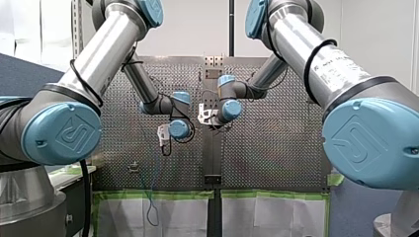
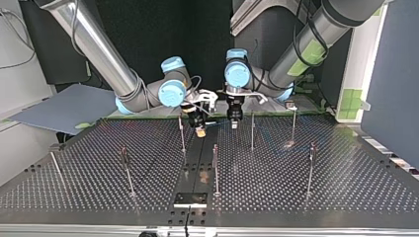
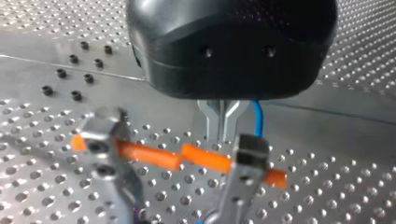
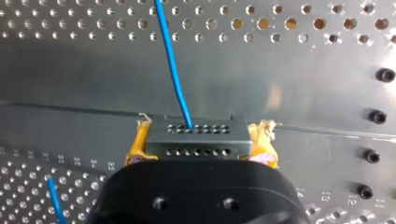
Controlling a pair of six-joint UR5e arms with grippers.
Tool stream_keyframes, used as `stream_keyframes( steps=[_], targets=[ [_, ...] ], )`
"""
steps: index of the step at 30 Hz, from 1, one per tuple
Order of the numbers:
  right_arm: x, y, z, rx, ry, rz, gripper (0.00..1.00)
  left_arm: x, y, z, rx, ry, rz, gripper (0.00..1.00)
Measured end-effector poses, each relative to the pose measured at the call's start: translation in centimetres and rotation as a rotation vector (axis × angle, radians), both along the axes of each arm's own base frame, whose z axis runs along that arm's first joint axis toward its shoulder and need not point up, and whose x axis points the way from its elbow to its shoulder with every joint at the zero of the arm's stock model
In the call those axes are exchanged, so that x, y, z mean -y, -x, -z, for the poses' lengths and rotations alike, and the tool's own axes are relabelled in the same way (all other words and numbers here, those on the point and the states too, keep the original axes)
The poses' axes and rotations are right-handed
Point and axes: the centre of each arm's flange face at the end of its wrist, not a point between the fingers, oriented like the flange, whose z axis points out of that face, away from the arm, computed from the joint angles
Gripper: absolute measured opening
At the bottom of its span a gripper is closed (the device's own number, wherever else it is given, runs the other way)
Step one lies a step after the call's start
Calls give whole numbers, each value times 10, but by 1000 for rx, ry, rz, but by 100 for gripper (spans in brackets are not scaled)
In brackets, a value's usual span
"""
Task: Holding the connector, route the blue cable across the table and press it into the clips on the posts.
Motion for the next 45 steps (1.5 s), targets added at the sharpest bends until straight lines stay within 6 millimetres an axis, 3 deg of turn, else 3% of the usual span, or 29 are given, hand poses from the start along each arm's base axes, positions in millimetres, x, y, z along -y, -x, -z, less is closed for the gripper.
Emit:
stream_keyframes(
  steps=[9,15,32,45],
  targets=[
    [2,1,-10,-2,1,2,0,-2,3,-4,-12,-3,-15,0],
    [0,6,-40,5,8,7,0,-2,8,-23,-19,-6,-13,0],
    [-20,23,-120,37,17,10,0,-3,29,-104,22,6,-19,0],
    [-33,38,-156,65,35,19,0,-7,49,-164,76,21,-13,0]
  ],
)
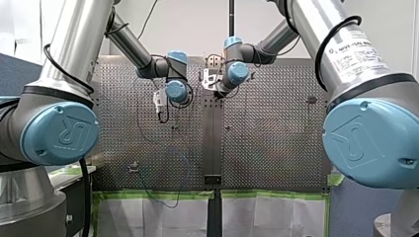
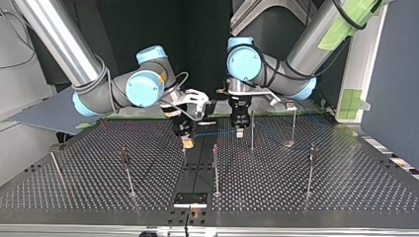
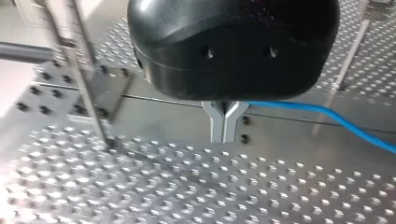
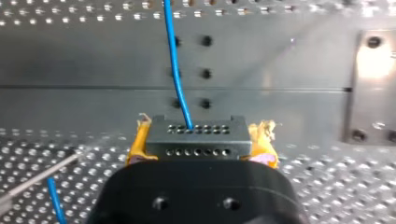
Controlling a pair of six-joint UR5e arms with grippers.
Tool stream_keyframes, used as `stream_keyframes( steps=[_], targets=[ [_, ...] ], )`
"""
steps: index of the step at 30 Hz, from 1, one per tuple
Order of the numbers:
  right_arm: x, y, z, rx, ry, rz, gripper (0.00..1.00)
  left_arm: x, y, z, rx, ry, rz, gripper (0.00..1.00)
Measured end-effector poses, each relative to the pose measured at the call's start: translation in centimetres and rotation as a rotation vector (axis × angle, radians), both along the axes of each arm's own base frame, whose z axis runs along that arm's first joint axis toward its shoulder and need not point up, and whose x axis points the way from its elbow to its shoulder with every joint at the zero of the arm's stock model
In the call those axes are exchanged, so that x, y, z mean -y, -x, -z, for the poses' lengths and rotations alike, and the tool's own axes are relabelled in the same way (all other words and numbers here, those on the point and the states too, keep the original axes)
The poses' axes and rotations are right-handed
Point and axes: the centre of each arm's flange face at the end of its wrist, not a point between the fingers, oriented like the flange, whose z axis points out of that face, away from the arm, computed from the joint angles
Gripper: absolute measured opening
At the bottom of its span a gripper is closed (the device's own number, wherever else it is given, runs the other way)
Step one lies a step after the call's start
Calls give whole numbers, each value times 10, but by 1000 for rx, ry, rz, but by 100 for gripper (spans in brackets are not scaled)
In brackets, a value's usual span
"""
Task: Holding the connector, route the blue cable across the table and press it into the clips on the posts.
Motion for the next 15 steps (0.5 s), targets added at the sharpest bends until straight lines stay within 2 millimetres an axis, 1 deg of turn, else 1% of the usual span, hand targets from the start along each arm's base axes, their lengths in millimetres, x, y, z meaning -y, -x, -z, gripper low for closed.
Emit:
stream_keyframes(
  steps=[15],
  targets=[
    [-28,14,-80,73,86,-11,0,-8,24,-66,90,33,3,0]
  ],
)
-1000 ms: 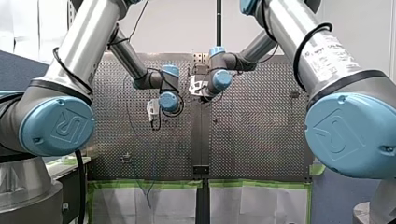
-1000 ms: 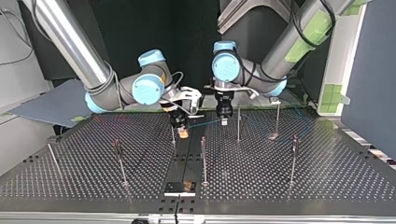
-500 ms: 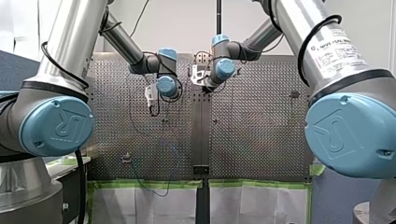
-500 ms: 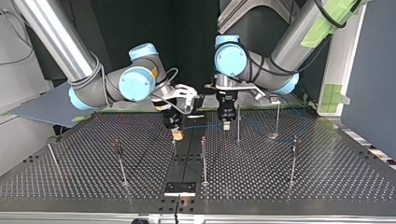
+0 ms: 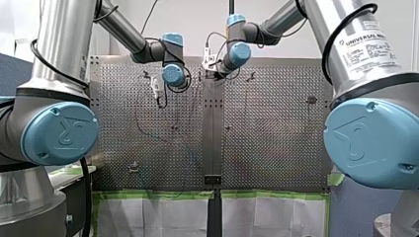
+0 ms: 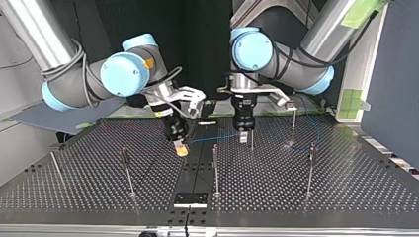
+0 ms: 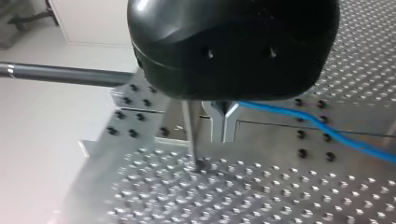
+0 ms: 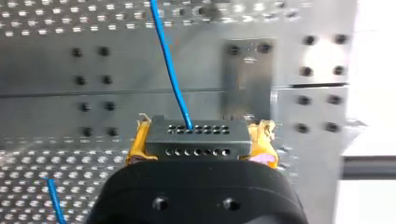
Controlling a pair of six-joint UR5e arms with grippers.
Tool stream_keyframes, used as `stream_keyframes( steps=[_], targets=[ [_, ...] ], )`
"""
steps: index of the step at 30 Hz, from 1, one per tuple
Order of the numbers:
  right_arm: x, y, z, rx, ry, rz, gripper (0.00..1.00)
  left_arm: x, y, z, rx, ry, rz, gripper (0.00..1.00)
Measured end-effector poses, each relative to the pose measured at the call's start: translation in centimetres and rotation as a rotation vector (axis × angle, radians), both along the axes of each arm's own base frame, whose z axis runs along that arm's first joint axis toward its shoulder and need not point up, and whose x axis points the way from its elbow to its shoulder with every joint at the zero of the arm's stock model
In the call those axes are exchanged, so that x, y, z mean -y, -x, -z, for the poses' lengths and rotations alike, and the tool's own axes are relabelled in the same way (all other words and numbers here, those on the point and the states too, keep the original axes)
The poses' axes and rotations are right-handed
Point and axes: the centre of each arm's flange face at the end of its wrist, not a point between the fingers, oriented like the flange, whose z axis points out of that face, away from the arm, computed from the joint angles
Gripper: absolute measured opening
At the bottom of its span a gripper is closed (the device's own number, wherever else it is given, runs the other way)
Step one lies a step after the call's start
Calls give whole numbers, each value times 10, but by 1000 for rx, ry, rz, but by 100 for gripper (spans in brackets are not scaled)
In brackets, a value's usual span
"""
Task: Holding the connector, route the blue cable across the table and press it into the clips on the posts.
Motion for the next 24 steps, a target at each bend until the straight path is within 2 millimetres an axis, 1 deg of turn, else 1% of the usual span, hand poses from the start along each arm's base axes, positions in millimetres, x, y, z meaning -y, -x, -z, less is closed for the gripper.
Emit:
stream_keyframes(
  steps=[8,10,12,14,16,22,24],
  targets=[
    [-14,14,-44,43,51,2,0,-8,13,-40,77,31,-4,0],
    [-16,17,-51,49,59,4,0,-11,16,-50,102,41,-5,0],
    [-17,19,-55,53,64,6,0,-12,16,-55,114,45,0,0],
    [-17,20,-55,53,64,7,0,-11,14,-52,111,41,12,0],
    [-17,21,-53,50,60,8,0,-9,11,-46,100,33,27,0],
    [-15,21,-35,30,36,11,0,-3,-1,-21,63,15,48,0],
    [-13,20,-28,22,27,11,0,-2,-3,-18,66,15,56,0]
  ],
)
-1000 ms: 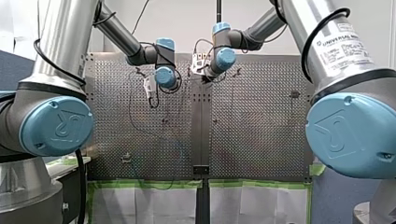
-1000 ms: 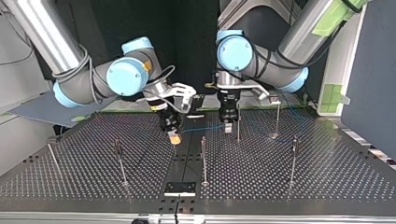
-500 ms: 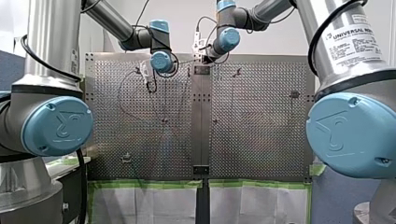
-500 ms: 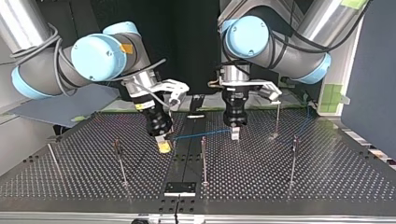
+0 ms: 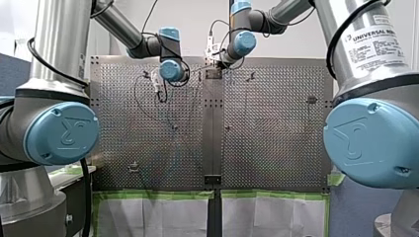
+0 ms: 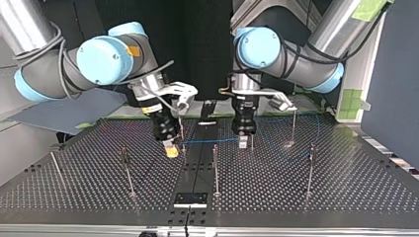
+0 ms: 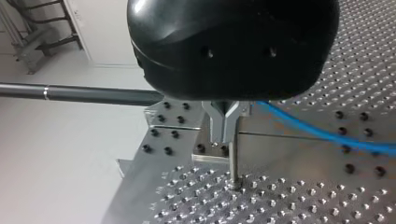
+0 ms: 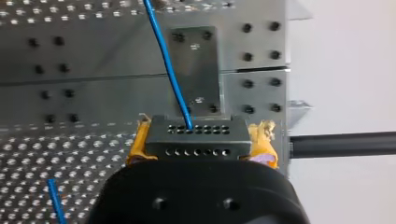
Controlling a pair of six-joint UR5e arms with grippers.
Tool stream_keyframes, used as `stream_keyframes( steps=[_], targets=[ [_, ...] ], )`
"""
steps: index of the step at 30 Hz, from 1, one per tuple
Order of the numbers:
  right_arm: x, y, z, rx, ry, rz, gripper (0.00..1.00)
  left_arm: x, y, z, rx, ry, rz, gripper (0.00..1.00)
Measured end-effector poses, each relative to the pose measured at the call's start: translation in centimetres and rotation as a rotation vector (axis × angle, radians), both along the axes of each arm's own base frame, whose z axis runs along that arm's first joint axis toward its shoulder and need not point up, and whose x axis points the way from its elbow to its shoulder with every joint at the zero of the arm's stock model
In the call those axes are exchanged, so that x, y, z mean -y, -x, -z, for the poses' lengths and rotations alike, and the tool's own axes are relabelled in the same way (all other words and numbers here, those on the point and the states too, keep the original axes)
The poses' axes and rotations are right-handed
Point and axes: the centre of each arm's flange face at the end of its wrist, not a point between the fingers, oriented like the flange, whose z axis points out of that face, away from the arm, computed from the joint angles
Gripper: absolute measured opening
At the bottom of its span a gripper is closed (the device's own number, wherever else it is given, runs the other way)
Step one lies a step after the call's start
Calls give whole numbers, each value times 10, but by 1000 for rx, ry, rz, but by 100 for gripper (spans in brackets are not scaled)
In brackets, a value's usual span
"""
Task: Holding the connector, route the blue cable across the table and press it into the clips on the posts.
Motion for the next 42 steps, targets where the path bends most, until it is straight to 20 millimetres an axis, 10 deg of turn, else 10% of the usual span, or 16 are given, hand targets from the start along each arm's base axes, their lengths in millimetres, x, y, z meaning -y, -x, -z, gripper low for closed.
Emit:
stream_keyframes(
  steps=[16,42],
  targets=[
    [20,-2,26,-14,-20,7,0,1,-35,24,19,-4,26,0],
    [61,8,32,29,-21,-20,0,-19,-80,3,36,6,31,0]
  ],
)
